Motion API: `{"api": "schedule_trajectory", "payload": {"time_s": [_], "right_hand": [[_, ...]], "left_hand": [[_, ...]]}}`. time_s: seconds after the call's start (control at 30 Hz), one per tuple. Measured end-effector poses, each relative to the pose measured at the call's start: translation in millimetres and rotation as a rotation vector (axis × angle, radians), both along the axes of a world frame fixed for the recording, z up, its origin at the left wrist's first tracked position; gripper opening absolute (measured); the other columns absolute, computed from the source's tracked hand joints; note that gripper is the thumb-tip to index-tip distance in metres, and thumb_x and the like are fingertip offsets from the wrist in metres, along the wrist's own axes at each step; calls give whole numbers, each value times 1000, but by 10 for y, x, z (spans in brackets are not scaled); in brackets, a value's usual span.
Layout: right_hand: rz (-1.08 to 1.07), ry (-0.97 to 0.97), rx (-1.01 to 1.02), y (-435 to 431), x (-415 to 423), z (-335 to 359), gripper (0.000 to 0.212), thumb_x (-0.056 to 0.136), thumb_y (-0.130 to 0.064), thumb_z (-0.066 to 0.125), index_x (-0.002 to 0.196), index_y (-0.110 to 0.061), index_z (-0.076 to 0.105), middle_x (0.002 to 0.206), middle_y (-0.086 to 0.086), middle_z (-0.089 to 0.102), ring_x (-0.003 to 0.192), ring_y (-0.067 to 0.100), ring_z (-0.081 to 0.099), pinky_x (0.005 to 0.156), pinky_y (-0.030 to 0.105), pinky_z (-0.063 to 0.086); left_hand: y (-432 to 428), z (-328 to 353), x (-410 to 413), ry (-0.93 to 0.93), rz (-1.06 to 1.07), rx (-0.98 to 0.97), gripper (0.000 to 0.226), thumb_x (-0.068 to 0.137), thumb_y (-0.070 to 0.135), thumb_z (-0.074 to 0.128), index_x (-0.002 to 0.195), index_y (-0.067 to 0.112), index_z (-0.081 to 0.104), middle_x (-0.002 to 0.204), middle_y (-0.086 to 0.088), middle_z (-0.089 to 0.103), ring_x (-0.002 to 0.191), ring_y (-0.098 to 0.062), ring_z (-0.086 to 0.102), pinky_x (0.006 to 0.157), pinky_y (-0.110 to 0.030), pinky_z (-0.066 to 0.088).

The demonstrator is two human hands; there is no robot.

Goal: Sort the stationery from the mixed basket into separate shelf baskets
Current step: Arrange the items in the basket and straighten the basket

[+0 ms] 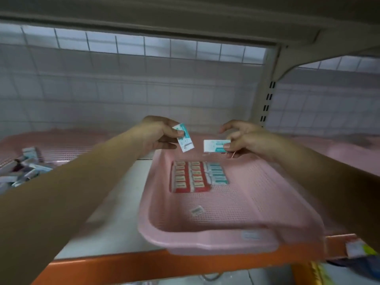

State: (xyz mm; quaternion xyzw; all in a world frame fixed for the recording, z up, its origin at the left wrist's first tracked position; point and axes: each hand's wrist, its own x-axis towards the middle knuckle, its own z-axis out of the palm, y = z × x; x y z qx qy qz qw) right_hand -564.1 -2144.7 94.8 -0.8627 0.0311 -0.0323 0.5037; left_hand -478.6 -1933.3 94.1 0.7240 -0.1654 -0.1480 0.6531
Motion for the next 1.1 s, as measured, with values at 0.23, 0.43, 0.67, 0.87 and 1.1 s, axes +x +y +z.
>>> {"api": "schedule_trajectory", "payload": {"time_s": [0.23, 0.43, 0.67, 0.87, 1.1], "right_hand": [[-66, 397, -517, -77, 62, -334, 29, 81, 2, 64, 110, 6, 61, 96, 22, 66, 69, 24, 58, 51, 25, 44], [-111, 466, -532, 11, 225, -459, 35, 84, -5, 66, 117, 2, 57, 100, 11, 66, 68, 17, 60, 54, 19, 46], [-113, 440, -560, -10, 231, -553, 32, 81, -2, 68, 111, -4, 55, 108, 17, 64, 77, 24, 63, 62, 28, 52], [-23, 483, -732, 66, 184, -656, 33, 77, 1, 70, 99, -10, 49, 110, 15, 62, 74, 21, 59, 55, 23, 48], [-24, 349, -908, 155, 190, -660, 32, 80, -6, 68, 107, -10, 53, 120, 9, 56, 106, 21, 58, 84, 23, 50]], "left_hand": [[-290, -303, -107, -31, 7, 151, 11, 80, -7, 63, 82, 4, 61, 66, -6, 68, 62, -14, 65, 59, -21, 54], [-388, -400, -90, -296, 22, 496, 15, 80, -4, 64, 74, 10, 64, 76, 0, 61, 75, -16, 57, 70, -32, 50], [-361, -443, -108, -423, 16, 551, 15, 78, -1, 69, 92, 2, 70, 84, -5, 64, 78, -15, 57, 73, -29, 50], [-373, -472, -130, -411, -43, 559, 11, 77, 1, 70, 88, 5, 70, 77, 3, 63, 71, -10, 56, 60, -21, 47], [-305, -449, -145, -260, -20, 367, 8, 79, -1, 67, 84, 6, 69, 82, 3, 65, 76, -7, 59, 62, -15, 43]]}}
